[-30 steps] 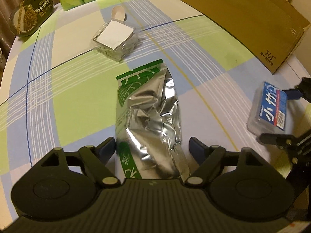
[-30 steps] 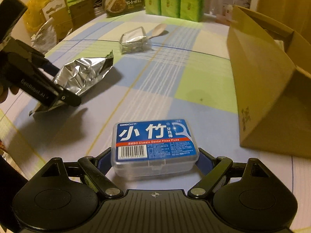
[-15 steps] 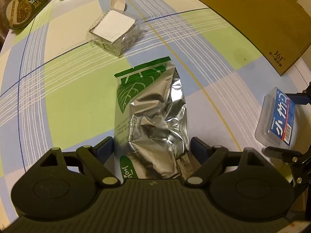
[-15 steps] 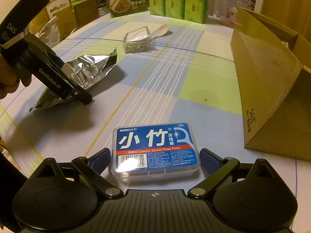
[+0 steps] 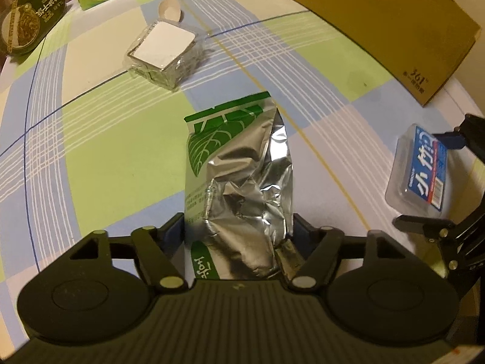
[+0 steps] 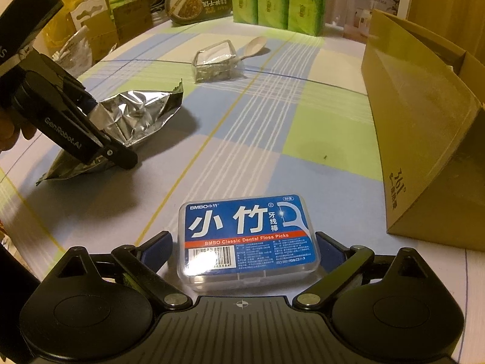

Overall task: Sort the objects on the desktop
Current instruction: 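Grasp the foil bag with the left tool while the right tool grasps the floss-pick box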

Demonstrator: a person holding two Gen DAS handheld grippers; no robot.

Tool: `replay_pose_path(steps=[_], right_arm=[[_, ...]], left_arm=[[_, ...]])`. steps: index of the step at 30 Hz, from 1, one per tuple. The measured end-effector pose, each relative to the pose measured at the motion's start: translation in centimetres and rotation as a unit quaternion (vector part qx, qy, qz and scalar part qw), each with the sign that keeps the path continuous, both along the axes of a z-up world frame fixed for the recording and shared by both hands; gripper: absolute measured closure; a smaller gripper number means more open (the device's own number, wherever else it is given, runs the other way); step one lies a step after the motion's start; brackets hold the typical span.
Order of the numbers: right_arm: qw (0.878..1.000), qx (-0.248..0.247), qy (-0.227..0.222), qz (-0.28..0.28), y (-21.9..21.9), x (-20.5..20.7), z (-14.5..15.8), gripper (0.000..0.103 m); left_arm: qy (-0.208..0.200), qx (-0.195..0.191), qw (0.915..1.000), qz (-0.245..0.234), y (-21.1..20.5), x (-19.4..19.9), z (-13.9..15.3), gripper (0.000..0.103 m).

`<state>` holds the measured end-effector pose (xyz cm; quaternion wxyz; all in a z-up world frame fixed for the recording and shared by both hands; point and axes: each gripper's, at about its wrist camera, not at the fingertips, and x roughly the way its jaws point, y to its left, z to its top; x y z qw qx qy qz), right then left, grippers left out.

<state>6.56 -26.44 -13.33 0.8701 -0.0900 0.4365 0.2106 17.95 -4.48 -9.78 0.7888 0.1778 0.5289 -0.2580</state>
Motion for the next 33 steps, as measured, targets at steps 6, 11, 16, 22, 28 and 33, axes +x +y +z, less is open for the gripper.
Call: replay_pose_path(steps=[6,11,16,22,28,33], right_arm=[[1.0,0.003,-0.001,-0.006,-0.2,0.1,0.0,0.008],[1.0,0.005,0.0,-0.004,-0.1,0.0,0.1,0.008],[1.0,0.005,-0.003,-0.001,0.0,-0.1,0.3,0.008],[1.0,0.004,-0.001,-0.003,0.0,-0.1,0.2,0.008],[1.0,0.004,0.0,-0.003,0.0,-0.1,0.1,0.008],[1.0,0.002,0.0,-0.004,0.0,0.0,0.0,0.008]], left_arm=[[0.001,-0.002,1.0,-0.005,0.2,0.1,-0.2,0.031],[-0.014,0.0,0.9997,-0.018,0.1,-0.7,0.4,0.053],[-0.019,-0.005,0.9993,-0.031,-0.2,-1.4,0.8,0.058],[-0.015,-0.005,0.9995,-0.029,-0.4,-0.9,0.6,0.051],[0.004,0.003,0.9995,-0.032,-0.7,0.0,-0.2,0.031],[0.001,0.0,0.9989,-0.046,-0.6,-0.3,0.1,0.052]])
